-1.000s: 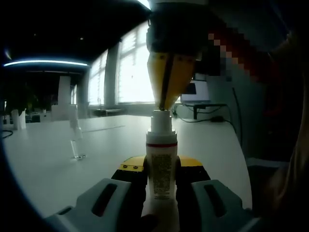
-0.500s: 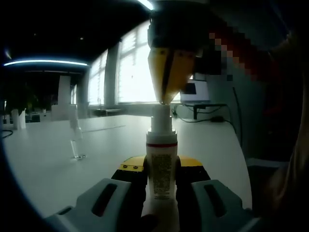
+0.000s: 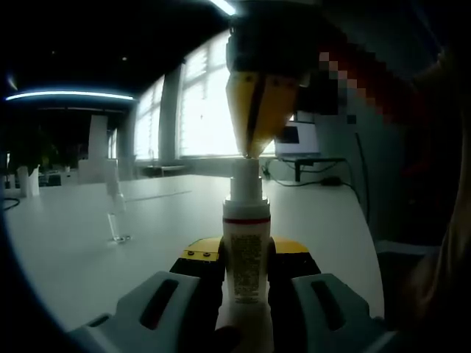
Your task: Clamp pump bottle remove cover press pump head put on cover
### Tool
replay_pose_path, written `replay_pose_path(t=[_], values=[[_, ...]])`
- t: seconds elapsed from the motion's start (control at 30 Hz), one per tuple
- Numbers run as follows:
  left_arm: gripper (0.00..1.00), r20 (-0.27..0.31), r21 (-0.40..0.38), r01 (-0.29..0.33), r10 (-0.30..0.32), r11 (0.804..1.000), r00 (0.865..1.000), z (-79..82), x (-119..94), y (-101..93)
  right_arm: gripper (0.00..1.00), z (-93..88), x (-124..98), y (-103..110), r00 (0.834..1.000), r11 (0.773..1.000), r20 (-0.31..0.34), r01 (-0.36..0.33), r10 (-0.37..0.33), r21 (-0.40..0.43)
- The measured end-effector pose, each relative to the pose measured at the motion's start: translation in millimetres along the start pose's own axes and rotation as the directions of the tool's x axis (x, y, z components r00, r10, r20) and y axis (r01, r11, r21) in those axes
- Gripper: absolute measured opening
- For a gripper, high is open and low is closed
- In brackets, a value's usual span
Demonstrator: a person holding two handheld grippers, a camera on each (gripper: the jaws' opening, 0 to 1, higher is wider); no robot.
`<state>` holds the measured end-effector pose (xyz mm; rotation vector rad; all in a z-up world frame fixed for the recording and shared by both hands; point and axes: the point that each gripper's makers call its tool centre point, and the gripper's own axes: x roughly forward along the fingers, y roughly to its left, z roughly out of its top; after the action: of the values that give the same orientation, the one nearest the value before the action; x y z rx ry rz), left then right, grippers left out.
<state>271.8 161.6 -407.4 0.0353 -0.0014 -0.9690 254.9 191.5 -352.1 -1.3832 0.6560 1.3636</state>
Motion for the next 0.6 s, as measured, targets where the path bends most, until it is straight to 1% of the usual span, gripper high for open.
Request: replay_pose_path(t=[0.27,0.53,0.6], values=[[0.13,0.000,-0.002,-0.001,0.001,1.000,1.000,0.4,-0.2,-0.5,0.00,-0.3,-1.3,0.5,0.999,1.000,0.031,0.028,-0.029,0.013],[0.13,0.000,-0.003,-0.001,0.001,1.000,1.000,-0.1,0.2,1.1,0.00,-0.1,-2.0,-1.1,0.997,0.998,0.046,0.057,-0.057,0.011],[0.13,0.000,-0.003,-0.004,0.004,1.000,1.000,-0.5,0.3,2.0,0.00,0.7,-1.8,-3.2,0.996,0.997,0.044,0.076,-0.077,0.023]])
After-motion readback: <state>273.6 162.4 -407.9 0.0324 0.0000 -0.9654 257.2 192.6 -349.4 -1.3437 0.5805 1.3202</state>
